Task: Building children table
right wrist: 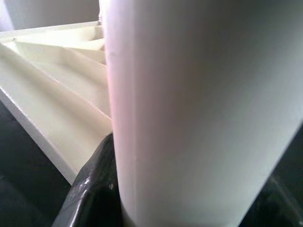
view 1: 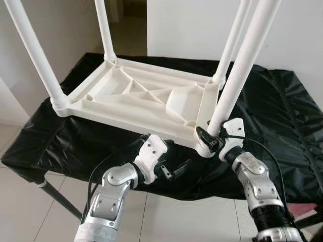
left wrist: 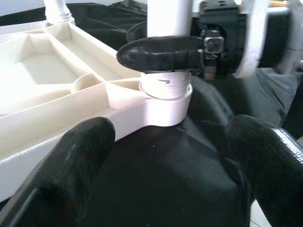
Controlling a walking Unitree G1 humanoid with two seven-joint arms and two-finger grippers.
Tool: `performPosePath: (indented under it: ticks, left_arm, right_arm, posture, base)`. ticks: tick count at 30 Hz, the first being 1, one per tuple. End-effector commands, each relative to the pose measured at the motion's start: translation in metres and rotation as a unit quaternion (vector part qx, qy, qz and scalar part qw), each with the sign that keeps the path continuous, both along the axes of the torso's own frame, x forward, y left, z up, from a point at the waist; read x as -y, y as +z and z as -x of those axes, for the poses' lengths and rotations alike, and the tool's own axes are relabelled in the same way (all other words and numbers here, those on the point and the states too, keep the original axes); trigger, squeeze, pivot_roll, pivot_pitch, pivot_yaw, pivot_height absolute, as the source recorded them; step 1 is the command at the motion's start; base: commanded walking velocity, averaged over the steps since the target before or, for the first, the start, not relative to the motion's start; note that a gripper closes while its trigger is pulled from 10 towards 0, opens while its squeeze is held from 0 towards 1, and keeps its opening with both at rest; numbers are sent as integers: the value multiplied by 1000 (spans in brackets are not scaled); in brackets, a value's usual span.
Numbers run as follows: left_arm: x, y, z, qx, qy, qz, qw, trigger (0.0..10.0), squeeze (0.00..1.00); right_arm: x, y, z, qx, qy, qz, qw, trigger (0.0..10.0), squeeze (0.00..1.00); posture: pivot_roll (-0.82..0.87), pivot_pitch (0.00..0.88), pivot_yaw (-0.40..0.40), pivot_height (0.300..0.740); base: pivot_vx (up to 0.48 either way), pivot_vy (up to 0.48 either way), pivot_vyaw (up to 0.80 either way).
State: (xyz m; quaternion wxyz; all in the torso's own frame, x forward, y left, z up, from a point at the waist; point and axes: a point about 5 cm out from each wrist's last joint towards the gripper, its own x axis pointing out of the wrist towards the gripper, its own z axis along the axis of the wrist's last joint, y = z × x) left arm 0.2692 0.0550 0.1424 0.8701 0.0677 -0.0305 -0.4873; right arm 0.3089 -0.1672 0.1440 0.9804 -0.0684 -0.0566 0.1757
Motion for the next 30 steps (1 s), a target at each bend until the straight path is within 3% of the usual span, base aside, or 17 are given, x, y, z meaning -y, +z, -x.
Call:
performPosePath:
  ticks: [1,7,12,18,24,25,30]
  left_arm:
    - [-6,-1,-6,3,82,1,997,10000,0]
    - [-4,-1,-6,4,74,-3,997,10000,0]
    - [-4,0,-6,4,71,-6,997,10000,0]
    - [-4,-1,-6,3,70,-7,998,10000,0]
    - [-4,-1,-7,4,70,-8,998,10000,0]
    - [-4,0,-7,5,70,-7,997,10000,0]
    - [-3,0,-8,6,71,-7,997,10000,0]
  right_arm:
    - [-3,-9,6,-17,-33,1,999,10000,0]
    - [-17,-6,13,-6,-87,-47,995,10000,0]
    - [-38,-5,23,-20,-143,-99,984,10000,0]
    - [-52,-2,26,-19,-154,-108,982,10000,0]
    - [-50,-1,26,-18,-155,-105,982,10000,0]
    - [-46,0,26,-15,-152,-102,983,10000,1000]
    - [-35,1,26,-9,-136,-91,986,10000,1000]
  posture:
    - [-87,93,14,740]
    - [-78,93,21,740]
    - [-68,91,23,740]
    - [-69,79,22,740]
    - [-68,78,18,740]
    - [-69,74,18,740]
    - [-63,72,9,740]
  base:
    - [0,0,0]
    - [0,0,0]
    - [0,0,0]
    - [0,0,0]
    - [0,0,0]
    - [0,0,0]
    - [0,0,0]
